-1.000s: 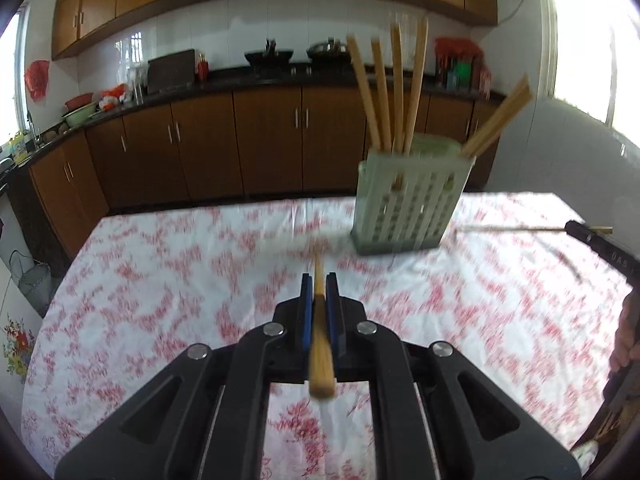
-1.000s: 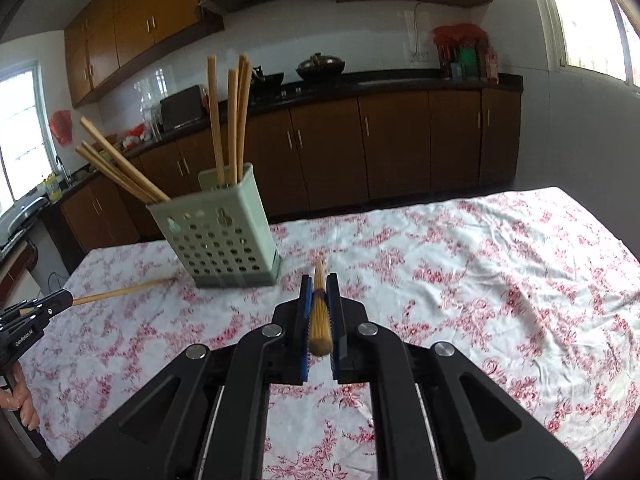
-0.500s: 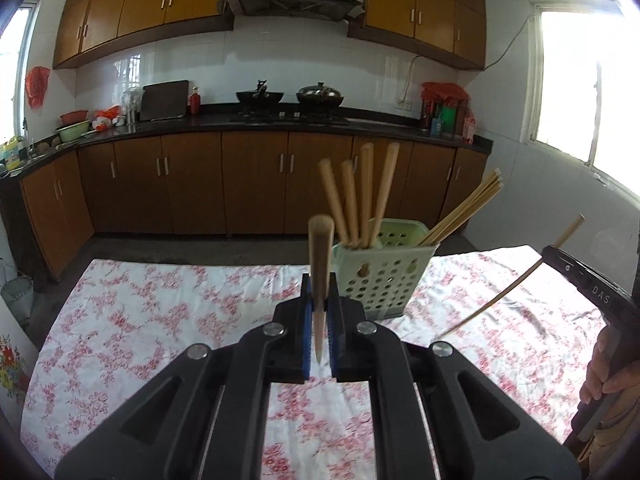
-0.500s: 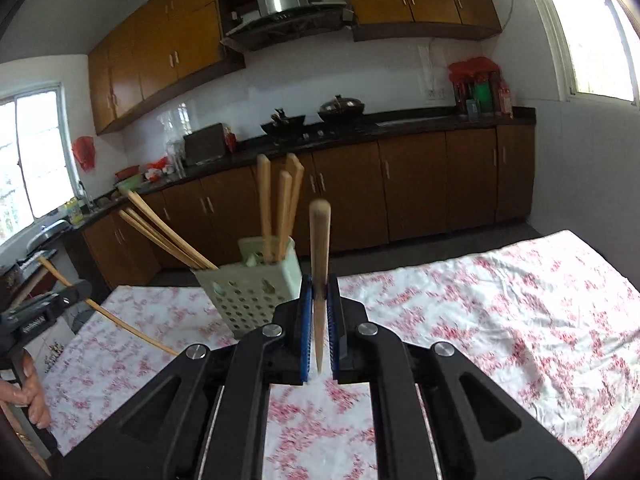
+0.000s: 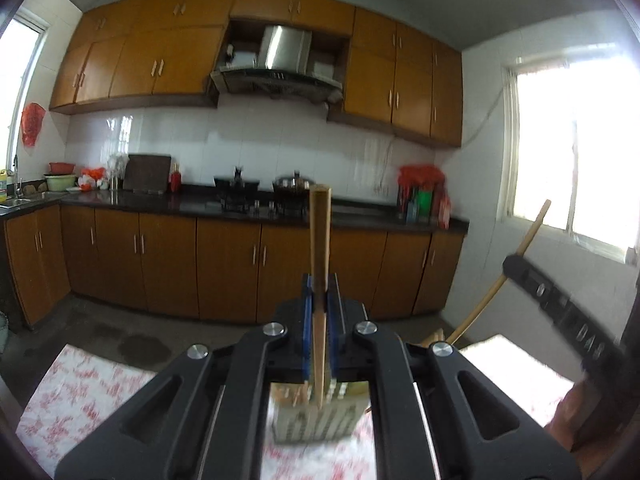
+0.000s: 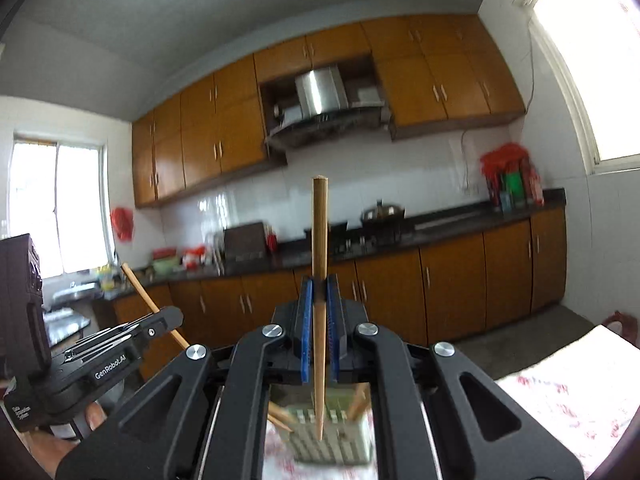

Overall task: Organize utensils
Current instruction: 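Lift the chopsticks upright and drop them into the green caddy with both grippers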

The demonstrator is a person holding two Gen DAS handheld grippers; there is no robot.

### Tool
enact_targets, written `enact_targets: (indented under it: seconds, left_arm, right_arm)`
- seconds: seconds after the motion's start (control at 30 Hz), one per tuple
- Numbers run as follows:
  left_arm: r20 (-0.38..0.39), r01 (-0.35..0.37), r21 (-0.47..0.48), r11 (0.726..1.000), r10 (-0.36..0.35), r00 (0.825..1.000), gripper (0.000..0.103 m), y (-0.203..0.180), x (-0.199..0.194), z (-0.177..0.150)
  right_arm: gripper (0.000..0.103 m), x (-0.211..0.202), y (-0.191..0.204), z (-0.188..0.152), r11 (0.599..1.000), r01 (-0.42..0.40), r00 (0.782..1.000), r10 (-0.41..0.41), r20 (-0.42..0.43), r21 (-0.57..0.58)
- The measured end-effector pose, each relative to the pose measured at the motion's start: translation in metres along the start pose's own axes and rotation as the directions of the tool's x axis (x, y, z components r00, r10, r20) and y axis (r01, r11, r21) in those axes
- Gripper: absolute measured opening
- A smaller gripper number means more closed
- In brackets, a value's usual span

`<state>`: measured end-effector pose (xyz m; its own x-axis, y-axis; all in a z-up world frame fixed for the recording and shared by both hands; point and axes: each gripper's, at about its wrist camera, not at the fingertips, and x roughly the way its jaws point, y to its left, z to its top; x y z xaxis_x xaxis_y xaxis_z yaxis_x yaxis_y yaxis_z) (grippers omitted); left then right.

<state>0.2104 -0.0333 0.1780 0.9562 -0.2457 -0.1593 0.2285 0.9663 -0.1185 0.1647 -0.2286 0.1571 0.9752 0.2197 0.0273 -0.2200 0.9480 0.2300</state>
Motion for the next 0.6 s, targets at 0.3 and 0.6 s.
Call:
enact_targets:
  seconds: [0.3, 0.6]
  left_arm:
    - [0.017, -0.044, 0.005, 0.999, 0.044, 0.999, 0.008, 0.001, 0.048, -0.013]
    - [-0.062, -0.018, -0.029, 0.999, 0.016, 0.998, 0.008, 0.014, 0.07, -0.043]
  right_arm:
    - [0.008, 0.056, -0.015, -0.035, 0.998, 0.062, 0.996, -0.063, -0.059, -0.016]
    - [0.008, 0.068, -0.024, -0.053, 0.998, 0.065, 0.983, -0.063, -0.171, 0.008]
